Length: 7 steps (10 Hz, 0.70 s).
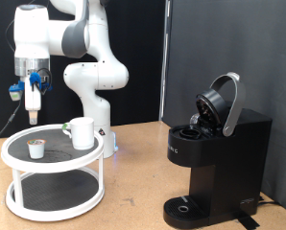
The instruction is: Make a cup of coffee with the keurig machine
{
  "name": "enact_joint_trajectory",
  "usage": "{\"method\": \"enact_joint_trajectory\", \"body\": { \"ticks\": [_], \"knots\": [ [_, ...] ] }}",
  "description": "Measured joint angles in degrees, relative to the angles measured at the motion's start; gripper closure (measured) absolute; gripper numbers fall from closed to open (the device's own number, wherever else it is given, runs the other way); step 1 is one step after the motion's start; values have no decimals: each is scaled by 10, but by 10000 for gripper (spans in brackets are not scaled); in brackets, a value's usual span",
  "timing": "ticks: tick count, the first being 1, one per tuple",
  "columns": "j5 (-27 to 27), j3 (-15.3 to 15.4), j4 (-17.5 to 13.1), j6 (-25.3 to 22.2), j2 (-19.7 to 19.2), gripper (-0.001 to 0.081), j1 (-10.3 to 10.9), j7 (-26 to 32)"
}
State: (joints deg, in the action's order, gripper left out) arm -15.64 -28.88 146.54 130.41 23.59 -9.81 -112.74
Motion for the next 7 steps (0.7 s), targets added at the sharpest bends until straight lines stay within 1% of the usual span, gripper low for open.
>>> {"method": "enact_joint_trajectory", "body": {
  "ticks": [3, 7],
  "knots": [
    [-8, -1, 24, 33, -12, 71, -7, 0],
    [-19, -1, 46, 79, -29, 71, -13, 0]
  ]
}}
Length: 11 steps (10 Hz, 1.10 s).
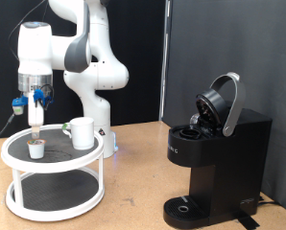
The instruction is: Make a cup of coffee with the keurig machine
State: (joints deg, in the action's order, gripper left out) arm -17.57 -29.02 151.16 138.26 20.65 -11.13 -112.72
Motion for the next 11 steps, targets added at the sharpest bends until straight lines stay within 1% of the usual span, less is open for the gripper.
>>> {"method": "enact_joint_trajectory", "body": {
  "ticks": [5, 8, 11],
  "knots": [
    [-6, 0, 12, 47, -30, 71, -6, -3],
    [-6, 0, 12, 65, -48, 71, -7, -12],
    [-4, 0, 12, 73, -59, 71, -7, -13]
  ]
}}
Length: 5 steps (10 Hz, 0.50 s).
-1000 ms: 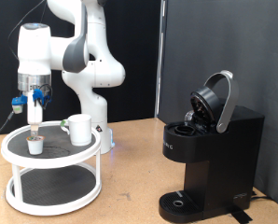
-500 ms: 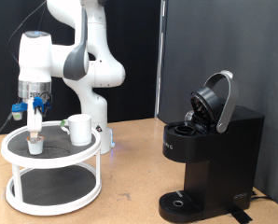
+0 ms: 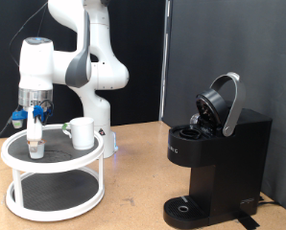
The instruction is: Make a cup of coffee with the keurig machine
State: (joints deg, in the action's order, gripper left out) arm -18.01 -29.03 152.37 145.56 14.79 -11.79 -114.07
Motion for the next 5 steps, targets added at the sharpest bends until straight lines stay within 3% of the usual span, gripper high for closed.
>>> {"method": "enact_joint_trajectory", "body": {
  "ticks": [4, 5],
  "knots": [
    [12, 0, 0, 0, 0, 81, 1, 0],
    [24, 0, -2, -1, 0, 251, 3, 2]
  ]
}}
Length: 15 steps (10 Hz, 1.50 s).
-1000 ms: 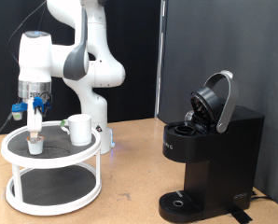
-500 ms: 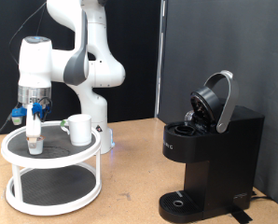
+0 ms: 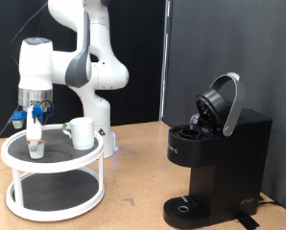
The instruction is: Make a cup of coffee with the keurig machine
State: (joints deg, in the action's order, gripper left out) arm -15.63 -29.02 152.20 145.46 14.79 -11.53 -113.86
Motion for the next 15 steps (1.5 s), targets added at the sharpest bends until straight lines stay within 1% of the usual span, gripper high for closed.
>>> {"method": "enact_joint_trajectory", "body": {
  "ticks": [1, 2, 4, 6, 8, 10, 12, 13, 14, 15],
  "knots": [
    [13, 0, -2, -4, 0, 251, 3, 3],
    [23, 0, -6, -11, 1, 424, 5, 7],
    [30, 1, -13, -24, 2, 427, 7, 12],
    [42, 1, -22, -52, 9, 427, 9, 24],
    [64, 1, -40, -100, 27, 427, 11, 41],
    [73, 1, -60, -144, 50, 427, 11, 46],
    [69, 5, -71, -157, 72, 427, 9, 44],
    [69, 5, -69, -157, 71, 427, 9, 44],
    [82, 4, -69, -159, 70, 427, 11, 45],
    [118, 2, -70, -159, 70, 427, 17, 50]
  ]
}}
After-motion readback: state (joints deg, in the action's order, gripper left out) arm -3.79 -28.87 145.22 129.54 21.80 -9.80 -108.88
